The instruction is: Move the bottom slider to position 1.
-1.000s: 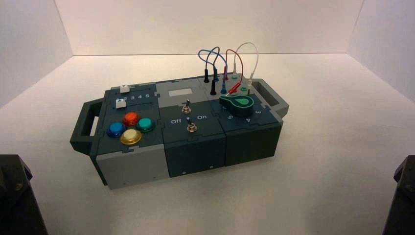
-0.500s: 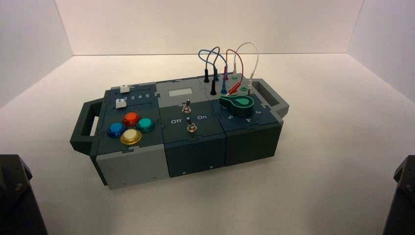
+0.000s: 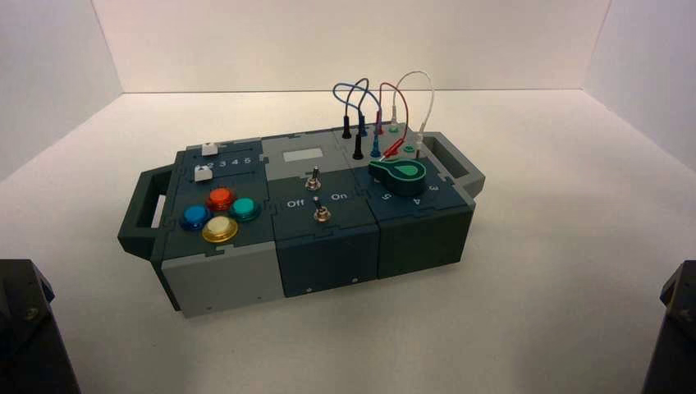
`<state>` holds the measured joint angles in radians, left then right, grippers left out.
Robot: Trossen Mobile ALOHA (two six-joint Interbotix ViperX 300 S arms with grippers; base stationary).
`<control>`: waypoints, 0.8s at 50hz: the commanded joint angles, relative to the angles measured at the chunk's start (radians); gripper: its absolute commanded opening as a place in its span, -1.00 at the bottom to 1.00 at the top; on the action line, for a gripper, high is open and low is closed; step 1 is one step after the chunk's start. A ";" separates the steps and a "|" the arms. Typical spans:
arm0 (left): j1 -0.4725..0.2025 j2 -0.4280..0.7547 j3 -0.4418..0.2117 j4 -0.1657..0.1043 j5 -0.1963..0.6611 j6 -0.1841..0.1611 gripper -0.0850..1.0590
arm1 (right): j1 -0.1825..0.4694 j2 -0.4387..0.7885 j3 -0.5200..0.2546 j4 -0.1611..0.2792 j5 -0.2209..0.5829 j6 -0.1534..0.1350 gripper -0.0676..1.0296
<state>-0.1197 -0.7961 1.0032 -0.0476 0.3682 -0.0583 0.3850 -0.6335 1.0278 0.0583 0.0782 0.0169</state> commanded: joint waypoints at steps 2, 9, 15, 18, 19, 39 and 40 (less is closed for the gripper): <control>-0.017 0.038 -0.095 -0.017 0.230 -0.017 -0.91 | 0.051 0.052 -0.055 0.031 0.034 0.003 -0.93; -0.032 0.057 -0.158 -0.034 0.448 -0.037 -0.91 | 0.112 0.115 -0.091 0.058 0.083 0.003 -0.93; -0.054 0.051 -0.189 -0.038 0.607 -0.041 -0.91 | 0.170 0.193 -0.137 0.075 0.129 0.005 -0.93; -0.063 0.048 -0.189 -0.041 0.666 -0.043 -0.91 | 0.190 0.227 -0.156 0.086 0.149 0.005 -0.93; -0.063 0.048 -0.187 -0.041 0.675 -0.044 -0.91 | 0.196 0.239 -0.164 0.092 0.156 0.005 -0.93; -0.123 0.051 -0.101 -0.083 0.750 -0.051 -0.91 | 0.354 0.523 -0.342 0.150 0.247 0.005 -0.93; -0.127 0.049 -0.098 -0.084 0.749 -0.052 -0.91 | 0.362 0.540 -0.356 0.152 0.255 0.005 -0.93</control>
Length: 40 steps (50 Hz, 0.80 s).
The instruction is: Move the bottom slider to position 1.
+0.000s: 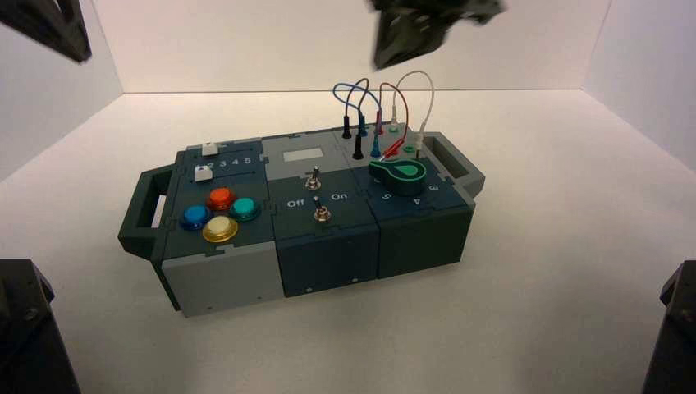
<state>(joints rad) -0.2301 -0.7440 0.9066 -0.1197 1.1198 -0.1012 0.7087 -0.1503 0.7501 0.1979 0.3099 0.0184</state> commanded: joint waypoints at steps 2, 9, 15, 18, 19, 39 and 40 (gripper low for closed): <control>-0.020 -0.006 0.003 -0.015 -0.002 -0.009 -0.91 | 0.055 0.089 -0.104 0.017 0.040 0.003 -0.93; -0.031 -0.006 0.012 -0.018 -0.002 -0.011 -0.91 | 0.094 0.163 -0.175 0.034 0.078 0.003 -0.93; -0.048 -0.003 0.029 -0.020 0.000 -0.017 -0.91 | 0.126 0.221 -0.244 0.051 0.118 0.003 -0.93; -0.052 -0.002 0.034 -0.020 0.000 -0.017 -0.91 | 0.130 0.236 -0.264 0.057 0.135 0.003 -0.93; -0.055 -0.002 0.037 -0.020 0.000 -0.018 -0.91 | 0.135 0.242 -0.272 0.061 0.144 0.003 -0.93; -0.055 0.000 0.046 -0.020 -0.002 -0.017 -0.91 | 0.184 0.365 -0.394 0.150 0.233 -0.005 -0.93; -0.057 0.002 0.046 -0.020 -0.002 -0.017 -0.91 | 0.186 0.368 -0.397 0.152 0.235 -0.005 -0.93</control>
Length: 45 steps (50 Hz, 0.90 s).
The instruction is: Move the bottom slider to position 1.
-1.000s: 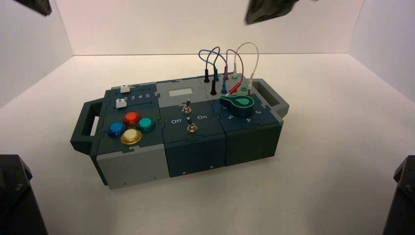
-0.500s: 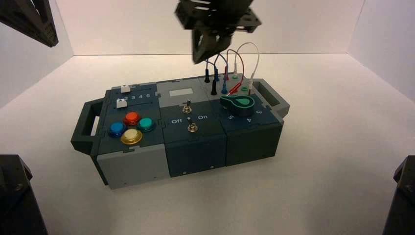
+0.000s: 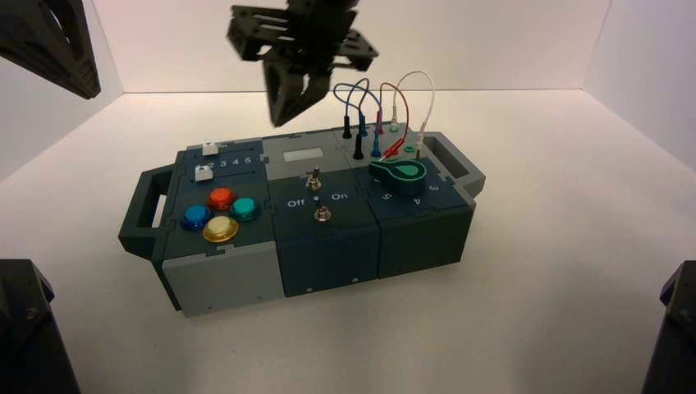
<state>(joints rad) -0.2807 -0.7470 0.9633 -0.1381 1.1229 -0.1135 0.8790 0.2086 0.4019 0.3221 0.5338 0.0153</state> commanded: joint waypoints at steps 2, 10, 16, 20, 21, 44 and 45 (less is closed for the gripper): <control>-0.006 0.005 -0.011 -0.002 -0.003 -0.005 -0.91 | 0.015 0.025 -0.061 0.038 0.021 -0.003 -0.93; -0.006 0.006 -0.011 -0.002 -0.003 -0.005 -0.91 | 0.018 0.072 -0.095 0.075 0.044 -0.009 -0.93; -0.005 0.006 -0.008 -0.002 -0.005 -0.003 -0.91 | 0.021 0.101 -0.118 0.106 0.055 -0.011 -0.93; -0.005 0.008 -0.009 -0.002 -0.005 0.000 -0.91 | 0.025 0.117 -0.130 0.115 0.057 -0.012 -0.93; -0.005 0.008 -0.008 -0.002 -0.005 -0.002 -0.91 | 0.026 0.121 -0.133 0.118 0.057 -0.012 -0.93; -0.006 0.006 -0.003 0.002 -0.005 0.002 -0.91 | 0.063 0.207 -0.207 0.149 0.091 -0.014 -0.93; -0.006 0.008 -0.003 0.000 -0.005 0.002 -0.91 | 0.063 0.207 -0.209 0.149 0.091 -0.014 -0.93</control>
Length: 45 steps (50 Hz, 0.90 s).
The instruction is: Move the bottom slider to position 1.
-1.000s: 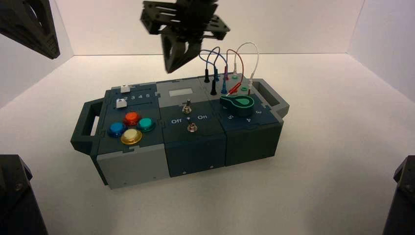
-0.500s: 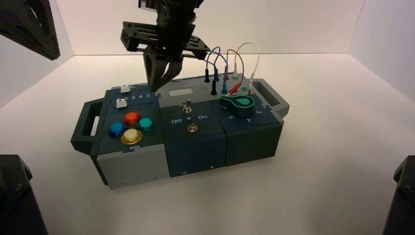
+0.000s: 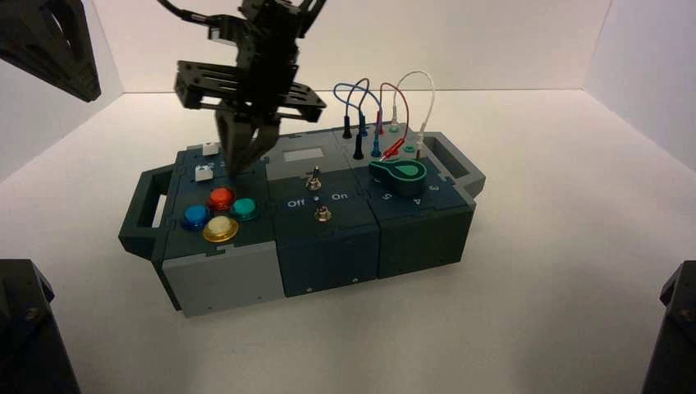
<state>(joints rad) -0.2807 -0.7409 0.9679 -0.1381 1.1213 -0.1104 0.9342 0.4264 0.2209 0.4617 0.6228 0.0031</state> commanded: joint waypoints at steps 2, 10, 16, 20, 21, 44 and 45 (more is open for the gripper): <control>-0.006 0.002 -0.008 0.002 -0.003 -0.002 -0.91 | 0.008 -0.009 -0.028 0.009 0.003 -0.002 -0.93; -0.006 0.000 -0.008 0.002 -0.003 -0.002 -0.91 | 0.008 -0.006 -0.035 0.011 0.003 -0.002 -0.93; -0.005 0.002 -0.008 0.003 -0.005 0.000 -0.91 | 0.014 -0.005 -0.040 0.015 0.003 -0.002 -0.93; -0.006 0.002 -0.006 0.003 -0.006 0.000 -0.91 | 0.020 -0.006 -0.041 0.018 0.005 -0.002 -0.93; -0.006 0.000 -0.006 0.005 -0.008 0.000 -0.91 | 0.023 -0.006 -0.043 0.020 0.006 -0.002 -0.93; -0.005 0.005 -0.003 0.006 -0.014 0.000 -0.91 | 0.061 0.018 -0.069 0.025 0.023 -0.002 -0.93; -0.006 0.005 -0.003 0.006 -0.014 0.000 -0.91 | 0.061 0.018 -0.066 0.023 0.023 -0.003 -0.93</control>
<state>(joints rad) -0.2823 -0.7394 0.9725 -0.1350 1.1121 -0.1104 0.9725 0.4587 0.1703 0.4801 0.6504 0.0031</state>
